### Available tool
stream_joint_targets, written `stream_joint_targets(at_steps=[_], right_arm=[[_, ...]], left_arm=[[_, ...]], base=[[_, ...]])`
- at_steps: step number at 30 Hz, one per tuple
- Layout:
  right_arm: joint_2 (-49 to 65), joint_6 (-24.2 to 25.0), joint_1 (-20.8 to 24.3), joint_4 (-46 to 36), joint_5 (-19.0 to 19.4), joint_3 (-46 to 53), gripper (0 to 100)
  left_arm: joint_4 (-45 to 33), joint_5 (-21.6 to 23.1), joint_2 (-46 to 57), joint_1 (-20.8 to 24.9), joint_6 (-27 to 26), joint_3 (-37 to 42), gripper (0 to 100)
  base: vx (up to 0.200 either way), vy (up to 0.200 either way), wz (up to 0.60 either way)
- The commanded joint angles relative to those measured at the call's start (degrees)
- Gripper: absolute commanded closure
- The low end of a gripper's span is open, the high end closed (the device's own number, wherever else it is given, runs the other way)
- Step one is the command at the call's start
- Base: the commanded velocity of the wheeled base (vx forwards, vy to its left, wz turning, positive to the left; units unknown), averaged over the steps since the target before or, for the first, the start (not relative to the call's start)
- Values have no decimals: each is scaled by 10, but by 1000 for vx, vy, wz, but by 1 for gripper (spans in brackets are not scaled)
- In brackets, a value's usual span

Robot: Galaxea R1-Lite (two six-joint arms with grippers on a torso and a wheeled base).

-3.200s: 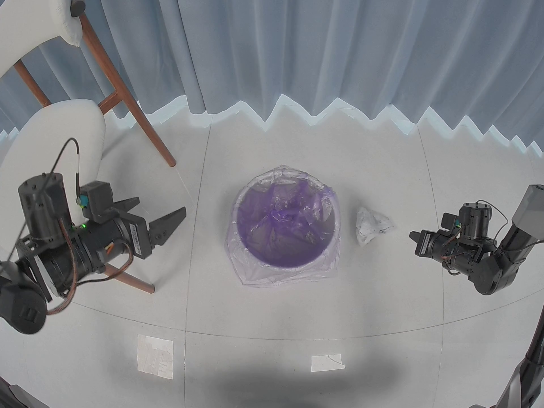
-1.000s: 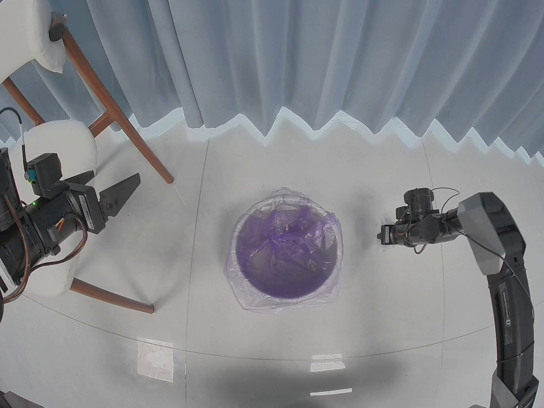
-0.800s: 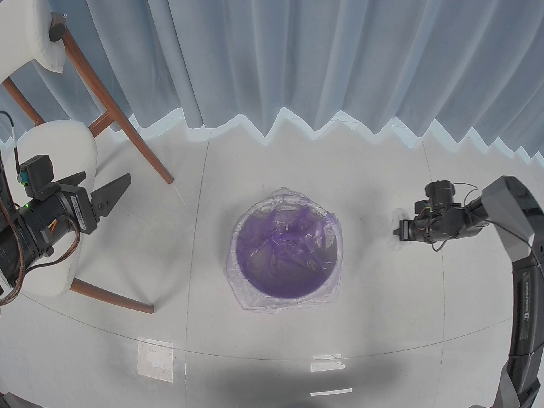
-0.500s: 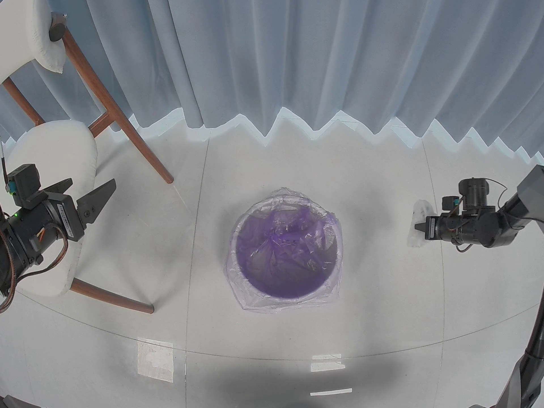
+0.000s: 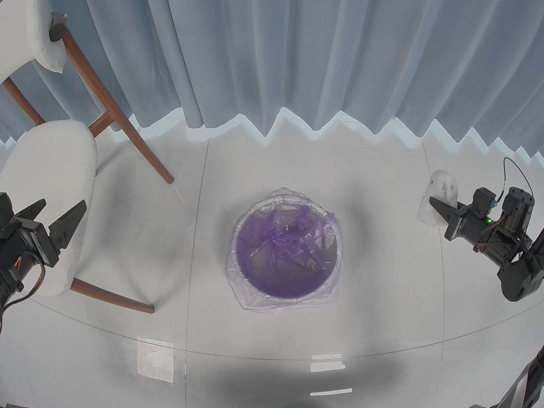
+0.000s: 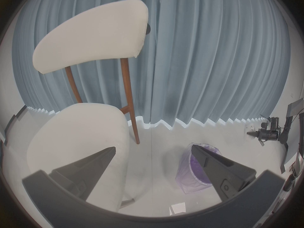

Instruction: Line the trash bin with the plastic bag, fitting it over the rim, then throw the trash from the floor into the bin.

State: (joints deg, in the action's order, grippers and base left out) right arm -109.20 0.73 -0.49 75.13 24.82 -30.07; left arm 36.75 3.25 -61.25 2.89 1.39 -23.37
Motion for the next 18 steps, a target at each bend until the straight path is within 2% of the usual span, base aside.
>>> stream_joint_targets(at_steps=[1, 2, 4, 9, 13, 15, 18], right_arm=[[-12, 12, 111, 149, 25, 89, 100], [-12, 12, 111, 149, 25, 89, 100], [-19, 10, 153, 149, 30, 85, 100], [-65, -8, 203, 149, 30, 64, 100], [-105, -23, 215, 149, 30, 24, 100], [-141, -28, 230, 149, 30, -19, 100], [-146, -29, 232, 149, 30, -26, 100]], left_arm=[[-5, 1, 109, -39, -1, 44, 0], [-5, 1, 109, -39, -1, 44, 0], [-5, -2, 132, -43, -2, 53, 0], [-12, -4, 156, -44, -8, 64, 0], [-27, -4, 171, -46, -13, 76, 0], [-35, -4, 177, -46, -36, 76, 0], [-35, -4, 177, -46, -38, 76, 0]], base=[[0, 0, 0], [0, 0, 0], [0, 0, 0], [0, 0, 0], [0, 0, 0], [0, 0, 0], [0, 0, 0]])
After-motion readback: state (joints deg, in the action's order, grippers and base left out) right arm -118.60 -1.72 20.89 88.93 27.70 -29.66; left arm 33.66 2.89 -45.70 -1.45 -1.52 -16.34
